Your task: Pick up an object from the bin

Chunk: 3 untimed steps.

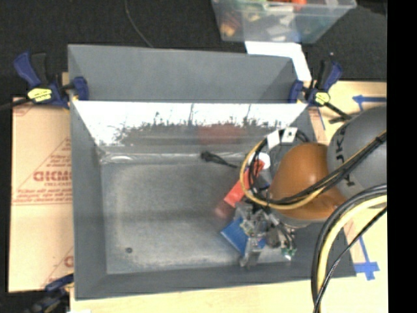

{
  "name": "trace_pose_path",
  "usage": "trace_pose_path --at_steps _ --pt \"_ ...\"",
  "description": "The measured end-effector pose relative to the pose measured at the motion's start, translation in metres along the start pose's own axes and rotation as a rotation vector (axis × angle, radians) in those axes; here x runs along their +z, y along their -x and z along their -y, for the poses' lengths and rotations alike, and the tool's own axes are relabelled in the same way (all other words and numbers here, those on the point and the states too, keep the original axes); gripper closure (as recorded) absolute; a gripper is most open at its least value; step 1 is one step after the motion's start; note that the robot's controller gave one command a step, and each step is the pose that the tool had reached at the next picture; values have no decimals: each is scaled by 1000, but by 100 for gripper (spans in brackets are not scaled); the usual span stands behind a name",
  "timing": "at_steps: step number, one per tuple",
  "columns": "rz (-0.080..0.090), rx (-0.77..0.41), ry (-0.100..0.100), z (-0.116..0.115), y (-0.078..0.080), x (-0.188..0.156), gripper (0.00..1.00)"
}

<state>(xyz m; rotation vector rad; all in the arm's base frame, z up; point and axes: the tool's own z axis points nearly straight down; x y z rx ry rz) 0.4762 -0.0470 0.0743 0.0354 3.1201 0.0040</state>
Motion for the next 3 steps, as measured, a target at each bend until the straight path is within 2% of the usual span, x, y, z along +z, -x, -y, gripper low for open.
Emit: trace_pose_path --at_steps 1,2,3 --pt "0 0 0 0 0 0 100" --pt "-12 0 2 -1 -4 -13 100" --pt "-6 0 1 -1 -2 -51 100"
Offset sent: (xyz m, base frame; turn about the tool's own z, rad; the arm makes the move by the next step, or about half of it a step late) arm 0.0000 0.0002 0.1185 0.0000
